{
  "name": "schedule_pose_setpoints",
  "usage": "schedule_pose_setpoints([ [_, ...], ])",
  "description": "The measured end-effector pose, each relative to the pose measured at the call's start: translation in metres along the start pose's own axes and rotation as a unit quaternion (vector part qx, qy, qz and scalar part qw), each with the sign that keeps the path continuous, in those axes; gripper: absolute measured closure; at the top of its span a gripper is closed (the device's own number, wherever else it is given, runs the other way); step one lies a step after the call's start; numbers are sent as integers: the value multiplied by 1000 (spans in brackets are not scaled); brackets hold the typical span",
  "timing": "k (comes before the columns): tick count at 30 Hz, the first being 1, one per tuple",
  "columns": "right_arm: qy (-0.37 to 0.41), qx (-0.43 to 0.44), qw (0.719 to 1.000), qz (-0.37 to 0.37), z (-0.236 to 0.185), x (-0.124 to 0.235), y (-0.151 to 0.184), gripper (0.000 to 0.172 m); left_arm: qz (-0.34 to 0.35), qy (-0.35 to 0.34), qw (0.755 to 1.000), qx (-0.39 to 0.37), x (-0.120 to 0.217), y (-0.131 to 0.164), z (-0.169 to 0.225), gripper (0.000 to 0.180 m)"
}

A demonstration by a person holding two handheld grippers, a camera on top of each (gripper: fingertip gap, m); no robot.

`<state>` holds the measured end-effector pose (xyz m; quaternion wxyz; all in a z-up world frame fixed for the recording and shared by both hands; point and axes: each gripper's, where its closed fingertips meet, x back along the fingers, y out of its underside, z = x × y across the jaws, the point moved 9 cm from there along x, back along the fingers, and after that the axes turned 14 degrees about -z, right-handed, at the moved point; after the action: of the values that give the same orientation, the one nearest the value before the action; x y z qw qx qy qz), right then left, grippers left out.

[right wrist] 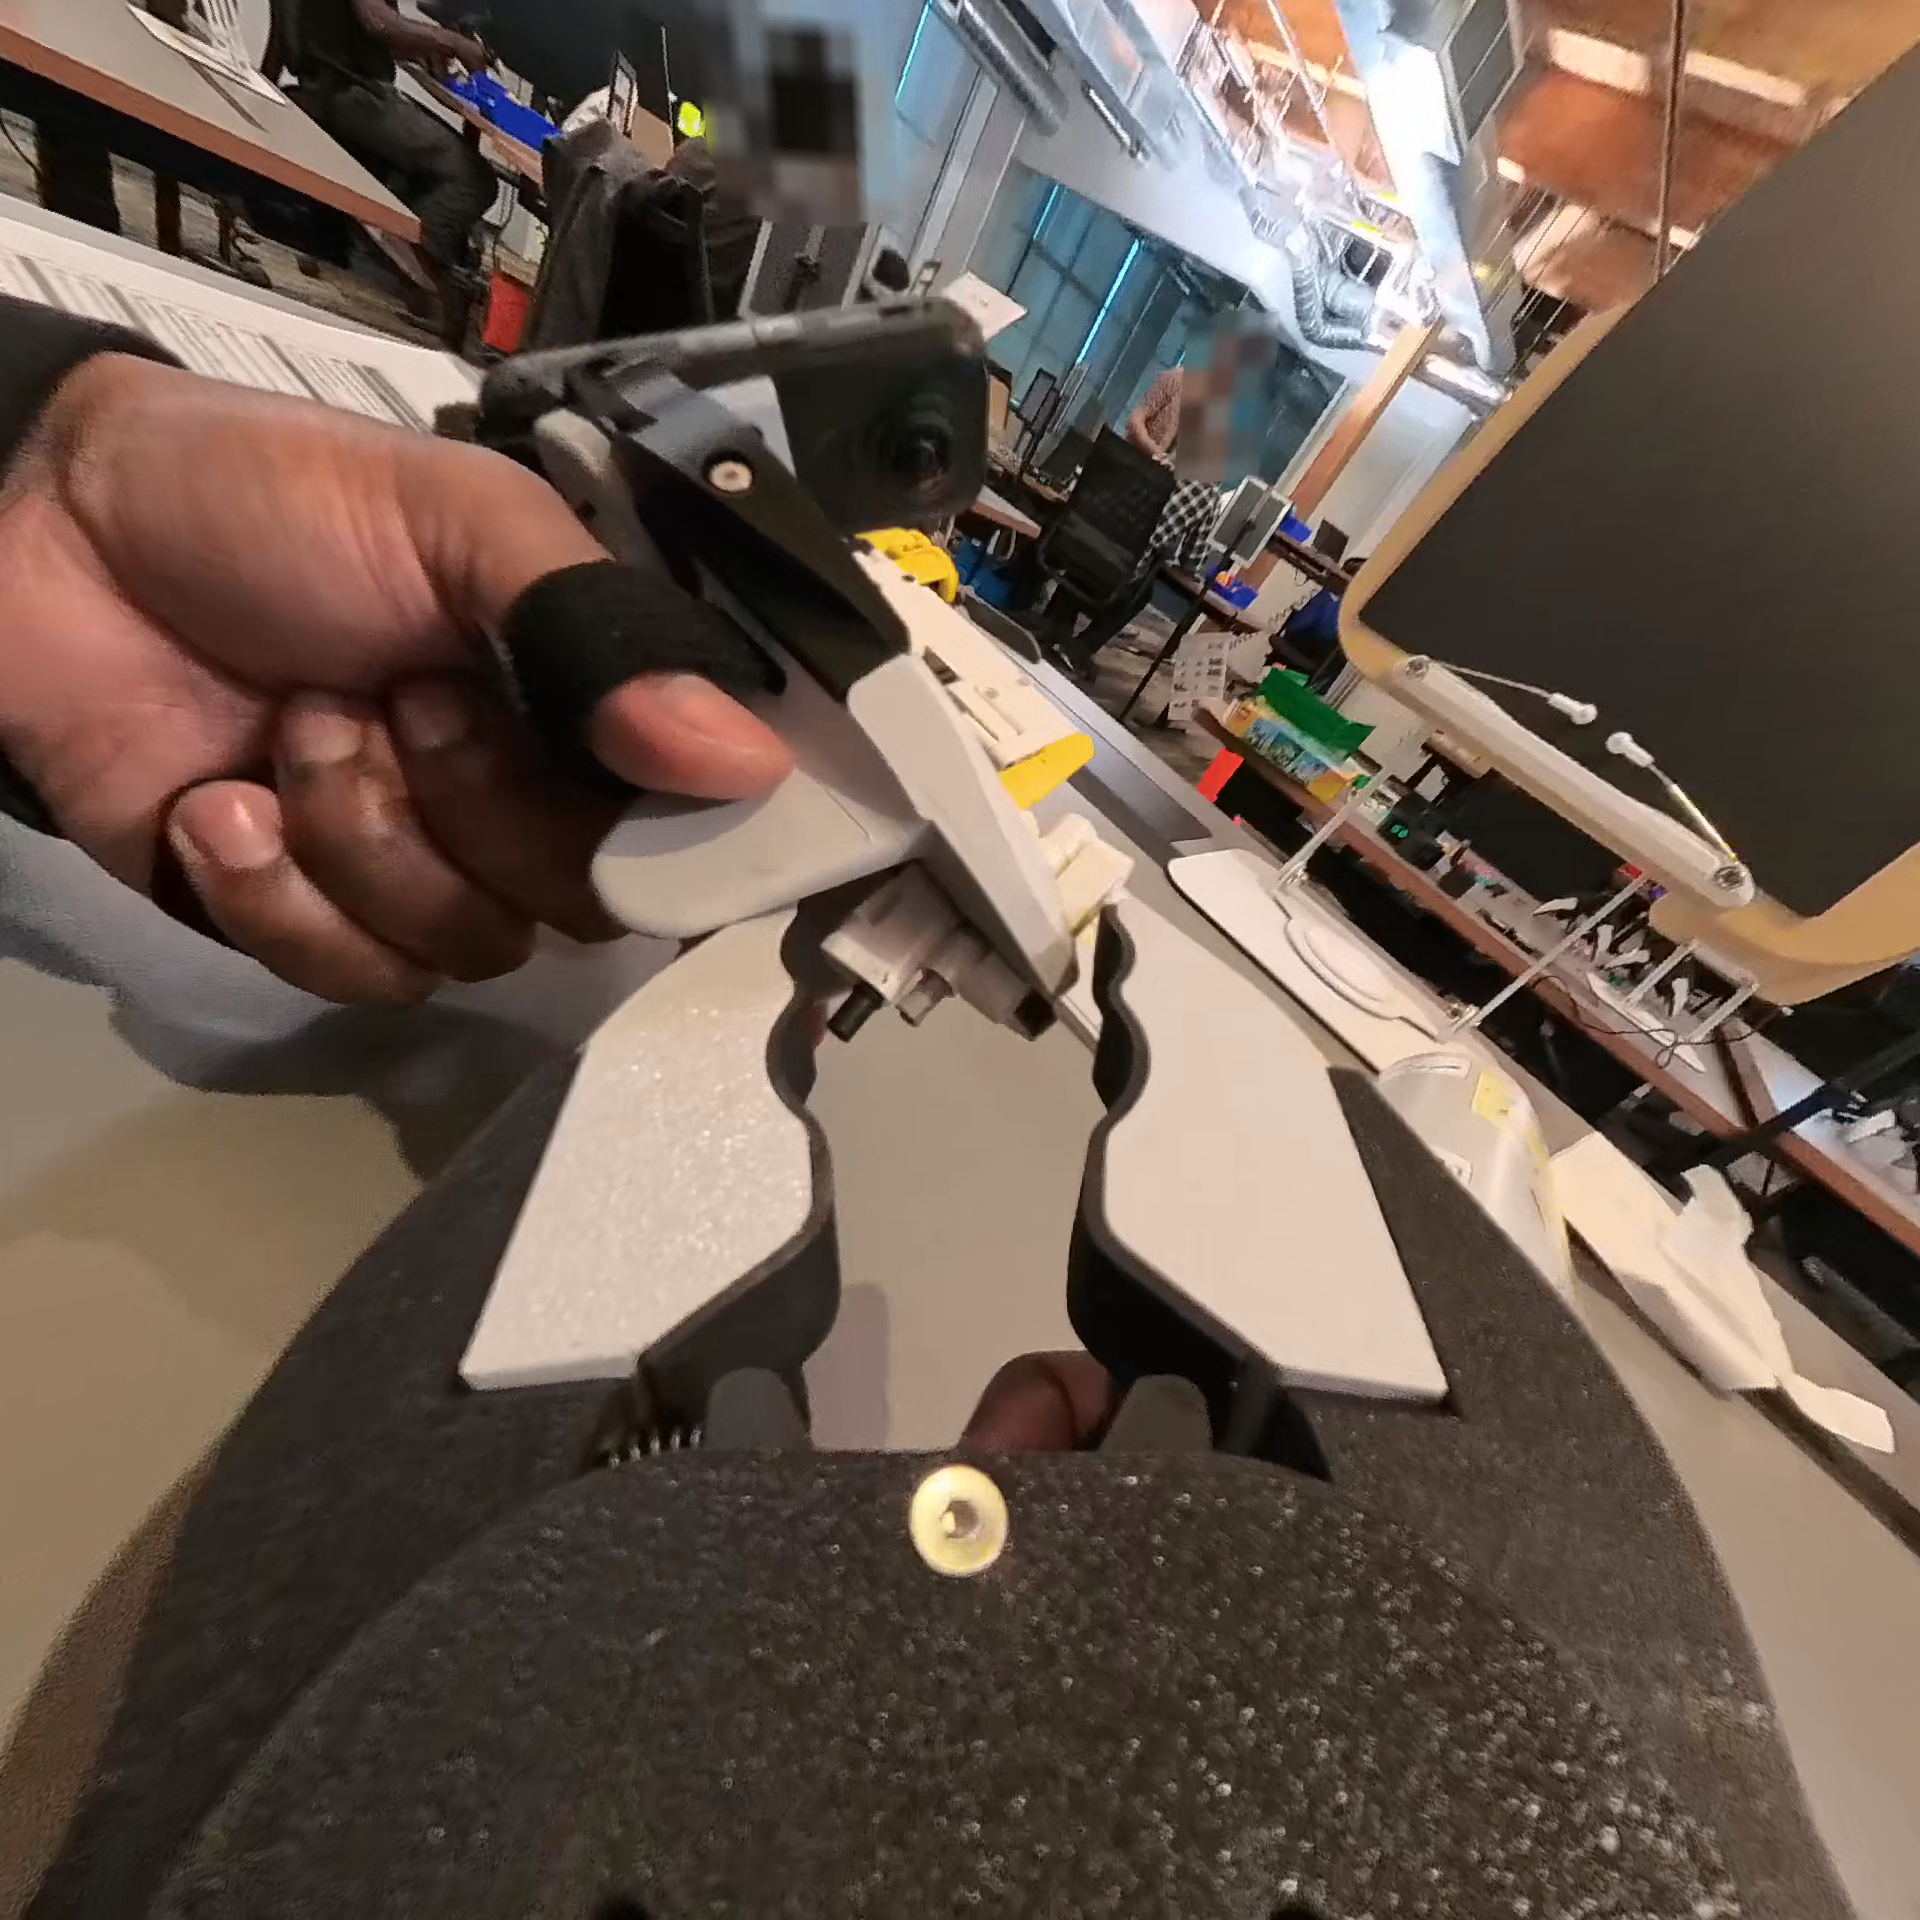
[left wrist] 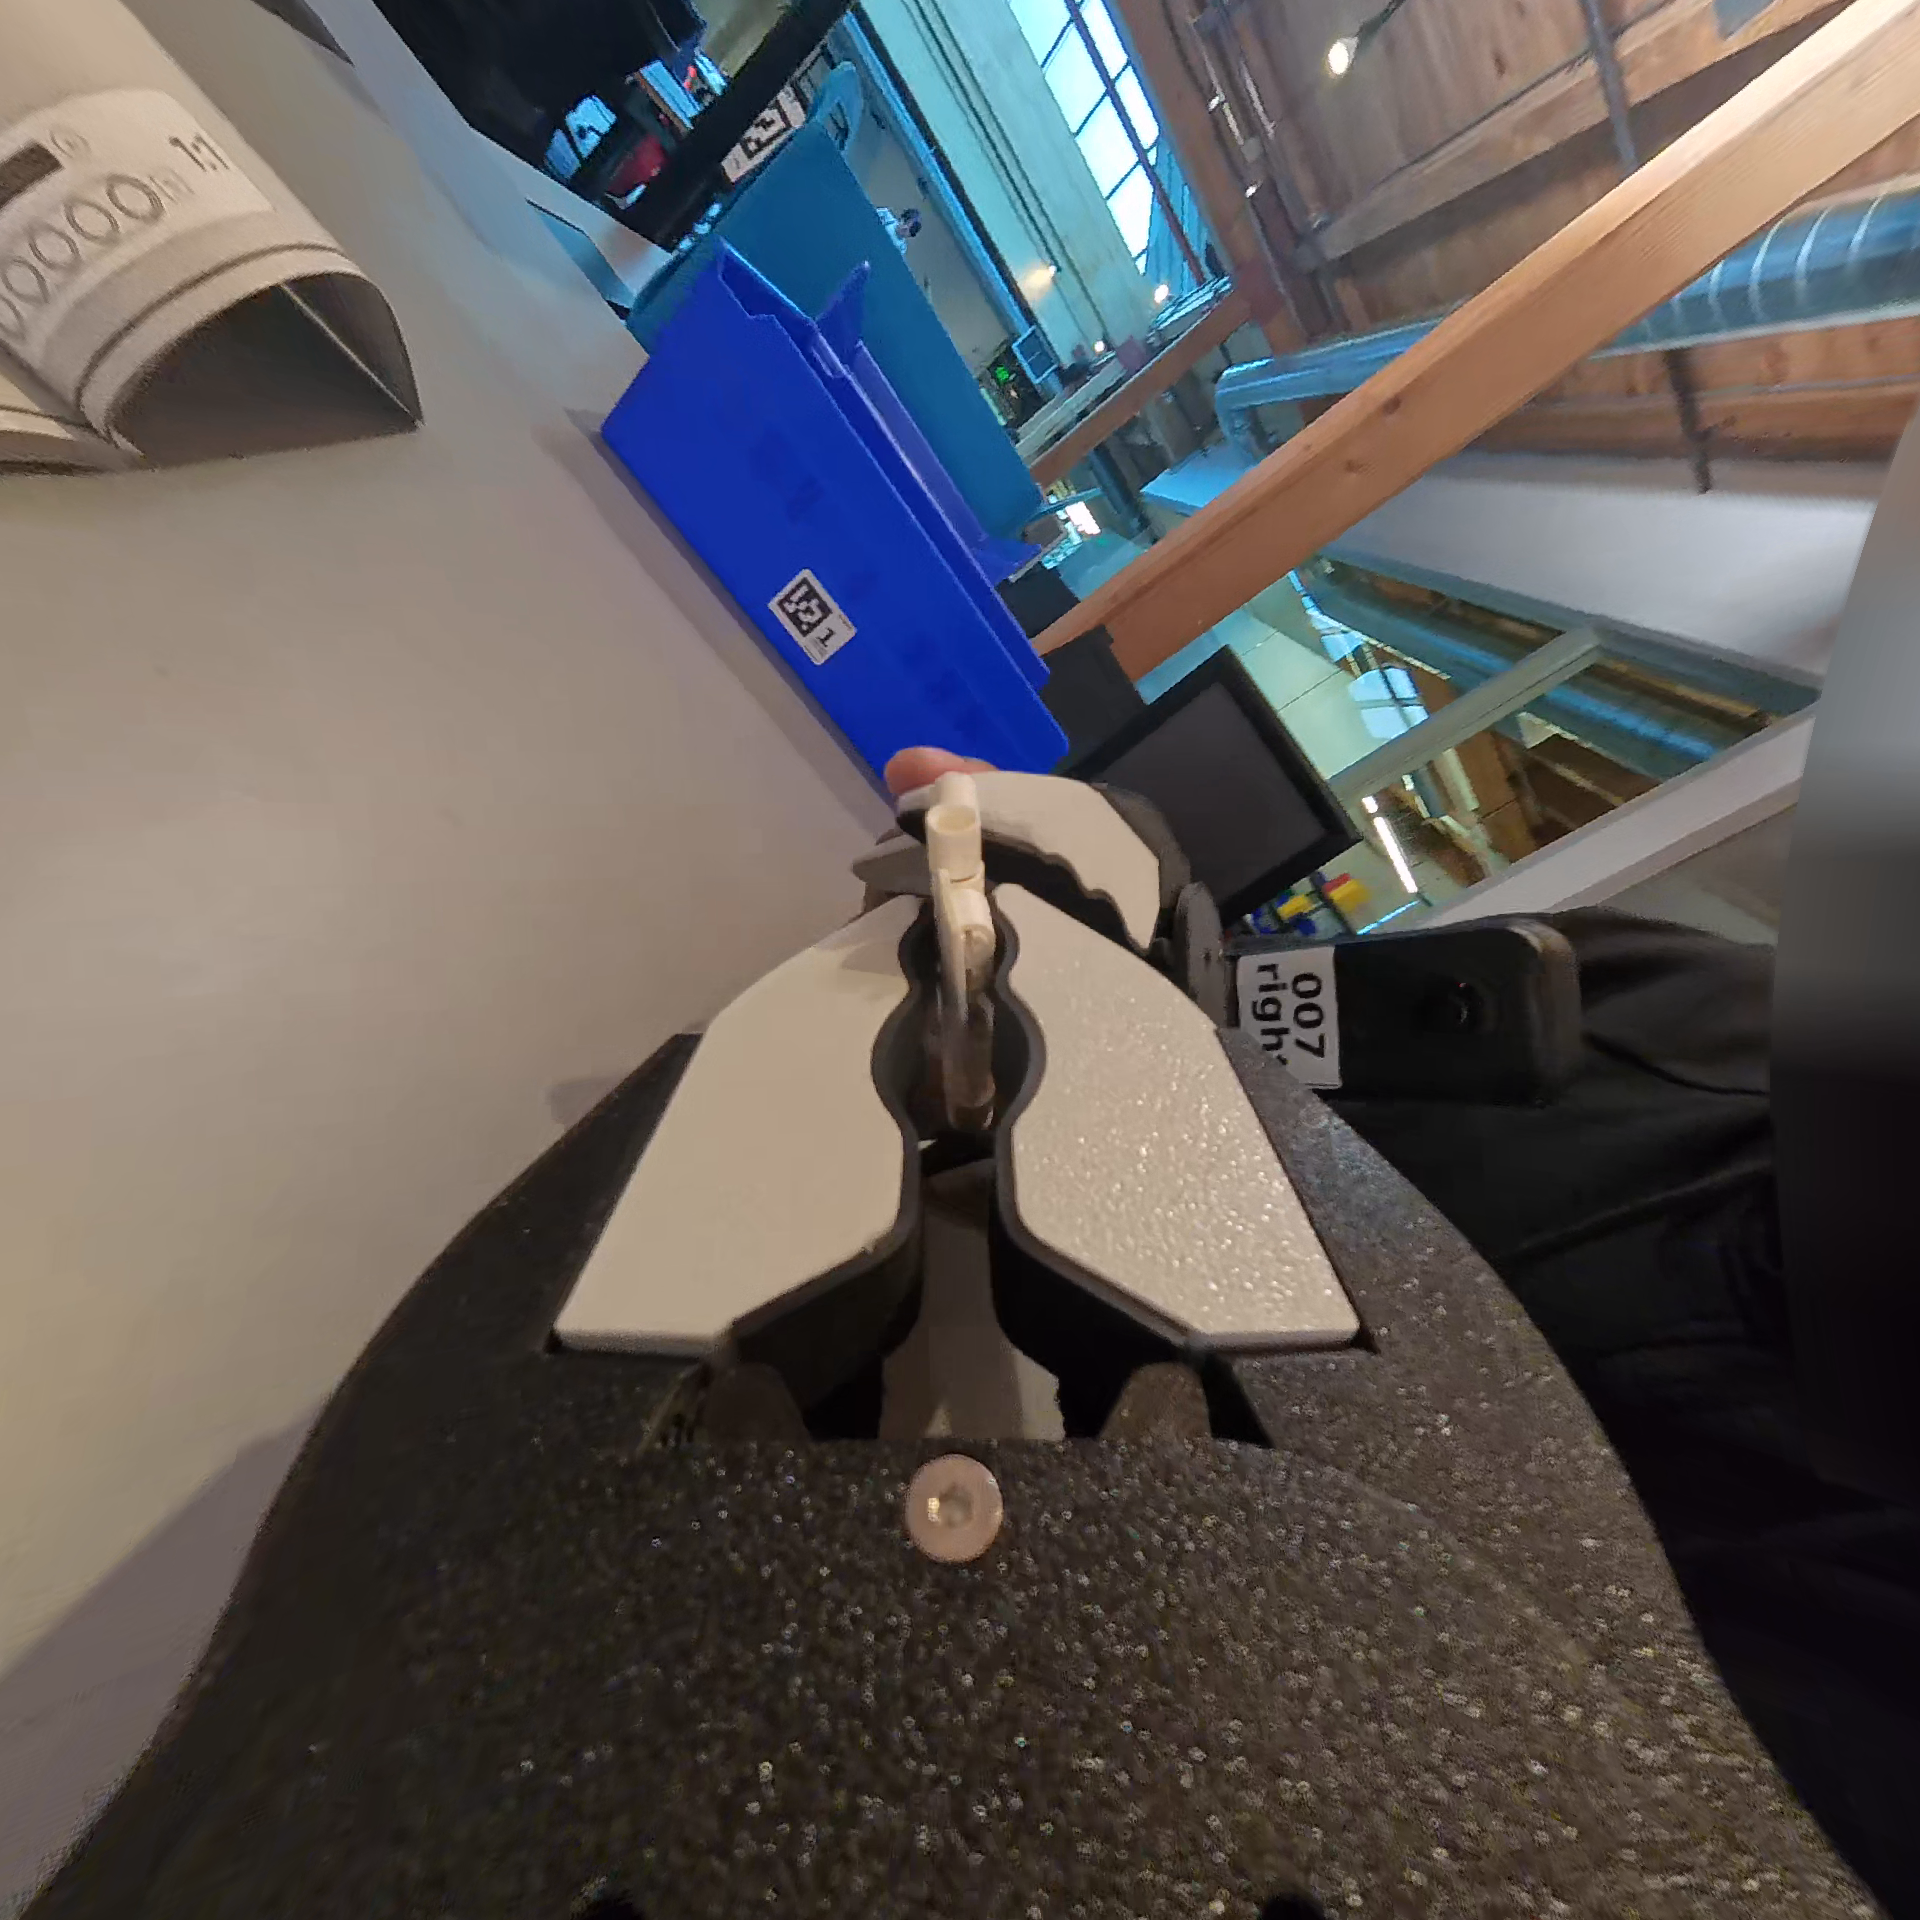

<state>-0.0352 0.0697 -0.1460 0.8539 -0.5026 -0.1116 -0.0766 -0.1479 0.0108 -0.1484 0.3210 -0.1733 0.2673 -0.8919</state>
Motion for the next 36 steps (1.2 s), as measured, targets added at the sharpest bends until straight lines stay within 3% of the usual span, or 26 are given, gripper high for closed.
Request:
schedule_pose_setpoints([
  [25,31,-51,996,-62,-9,-4,-5,125,-12,-6,1000,27,1,1,-1,173],
  [30,-27,-8,999,-38,-6,-3,-1,122,-52,-49,997,-36,11,1,-4,173],
  [36,-99,133,985,41,12,12,6,112,-119,18,991,-60,17,5,0,173],
])
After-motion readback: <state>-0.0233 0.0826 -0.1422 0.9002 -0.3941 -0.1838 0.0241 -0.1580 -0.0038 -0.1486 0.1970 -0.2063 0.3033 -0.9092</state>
